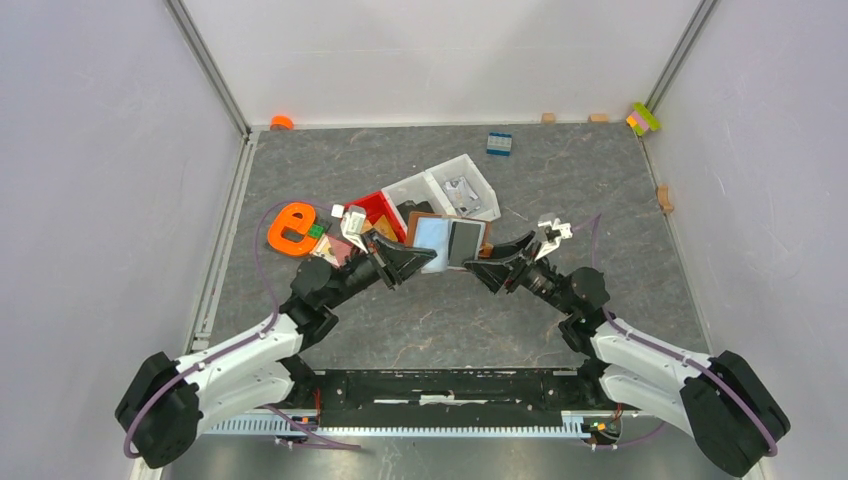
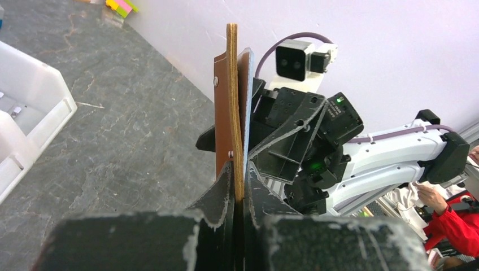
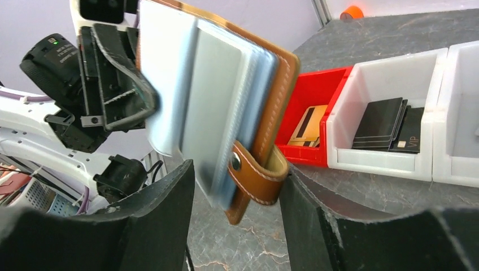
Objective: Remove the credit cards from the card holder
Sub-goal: Remove the credit card from the card holder.
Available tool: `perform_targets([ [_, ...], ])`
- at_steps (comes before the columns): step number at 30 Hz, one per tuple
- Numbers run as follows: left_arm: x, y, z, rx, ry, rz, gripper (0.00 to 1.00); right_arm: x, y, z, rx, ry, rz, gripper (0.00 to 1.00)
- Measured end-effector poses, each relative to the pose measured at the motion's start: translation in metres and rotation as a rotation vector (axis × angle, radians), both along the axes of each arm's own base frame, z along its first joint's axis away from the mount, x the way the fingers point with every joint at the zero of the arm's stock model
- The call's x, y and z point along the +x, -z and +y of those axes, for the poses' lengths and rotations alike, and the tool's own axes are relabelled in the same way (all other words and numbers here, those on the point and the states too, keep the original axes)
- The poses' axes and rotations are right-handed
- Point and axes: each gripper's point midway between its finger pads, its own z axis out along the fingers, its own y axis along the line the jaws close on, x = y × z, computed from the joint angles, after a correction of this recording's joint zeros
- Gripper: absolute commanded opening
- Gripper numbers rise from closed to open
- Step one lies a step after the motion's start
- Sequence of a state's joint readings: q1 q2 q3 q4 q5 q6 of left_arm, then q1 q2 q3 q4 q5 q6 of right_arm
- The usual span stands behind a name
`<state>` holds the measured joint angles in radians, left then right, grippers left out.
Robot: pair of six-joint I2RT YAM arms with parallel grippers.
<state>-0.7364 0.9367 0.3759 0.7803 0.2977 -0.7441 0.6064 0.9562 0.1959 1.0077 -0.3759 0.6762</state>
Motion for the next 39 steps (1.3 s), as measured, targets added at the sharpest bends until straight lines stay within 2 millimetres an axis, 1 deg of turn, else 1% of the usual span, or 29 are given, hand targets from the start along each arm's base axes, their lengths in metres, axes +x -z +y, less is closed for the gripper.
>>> perform_targets([
  [4,-0.002,-0.005,0.001,-0.014,0.001,-0.024,0.05,0.001,0.002,0.000,0.005,-0.005,0.015,0.59],
  [5,-0.002,-0.004,0.000,-0.013,0.005,-0.025,0.05,0.000,0.000,0.000,0.009,-0.009,0.013,0.58],
  [6,-0.002,-0.002,-0.001,-0.010,0.013,-0.023,0.06,0.000,-0.001,0.000,0.014,-0.012,0.009,0.55],
  [8,-0.001,0.006,-0.006,0.008,0.031,-0.010,0.06,-0.002,-0.003,0.000,0.021,-0.017,0.003,0.47],
  [10,-0.001,0.016,-0.010,0.030,0.048,0.011,0.06,-0.003,-0.005,0.000,0.027,-0.021,-0.001,0.34],
  [12,0.000,0.021,-0.011,0.040,0.053,0.021,0.07,-0.004,-0.004,0.000,0.030,-0.026,0.001,0.21],
  [14,0.000,0.021,-0.011,0.041,0.053,0.022,0.10,-0.005,-0.004,0.000,0.033,-0.032,0.004,0.13],
  [16,0.000,0.021,-0.011,0.042,0.052,0.022,0.16,-0.005,-0.003,0.002,0.038,-0.041,0.014,0.06],
  [18,0.002,0.023,-0.010,0.048,0.041,0.027,0.31,-0.004,-0.001,0.002,0.036,-0.040,0.023,0.01],
  [19,0.003,0.026,-0.009,0.059,0.028,0.037,0.40,-0.003,0.001,0.002,0.030,-0.036,0.026,0.00],
  [20,0.007,0.029,-0.007,0.069,0.000,0.048,0.47,-0.002,0.005,0.002,0.018,-0.030,0.038,0.00],
  [22,0.018,0.033,0.002,0.091,-0.084,0.074,0.57,0.004,0.018,0.001,-0.024,-0.002,0.076,0.00],
  [24,0.035,0.039,0.015,0.117,-0.210,0.116,0.63,0.015,0.033,-0.001,-0.081,0.043,0.131,0.00],
  [27,0.058,0.052,0.035,0.173,-0.377,0.179,0.64,0.034,0.053,-0.004,-0.173,0.115,0.219,0.00],
  [30,0.070,0.065,0.045,0.245,-0.468,0.226,0.62,0.050,0.074,-0.005,-0.264,0.154,0.305,0.00],
  [32,0.075,0.071,0.050,0.285,-0.507,0.245,0.56,0.054,0.088,-0.004,-0.317,0.161,0.358,0.00],
  [34,0.077,0.074,0.051,0.307,-0.518,0.246,0.45,0.056,0.101,-0.004,-0.366,0.160,0.405,0.00],
  [35,0.076,0.075,0.050,0.318,-0.515,0.240,0.38,0.056,0.108,-0.004,-0.390,0.158,0.430,0.00],
  [36,0.075,0.076,0.049,0.327,-0.506,0.236,0.33,0.056,0.112,-0.004,-0.406,0.156,0.446,0.00],
  [37,0.073,0.077,0.045,0.334,-0.485,0.228,0.30,0.055,0.116,-0.004,-0.422,0.152,0.462,0.00],
  [39,0.067,0.080,0.034,0.347,-0.429,0.213,0.28,0.054,0.122,-0.003,-0.442,0.141,0.482,0.00],
])
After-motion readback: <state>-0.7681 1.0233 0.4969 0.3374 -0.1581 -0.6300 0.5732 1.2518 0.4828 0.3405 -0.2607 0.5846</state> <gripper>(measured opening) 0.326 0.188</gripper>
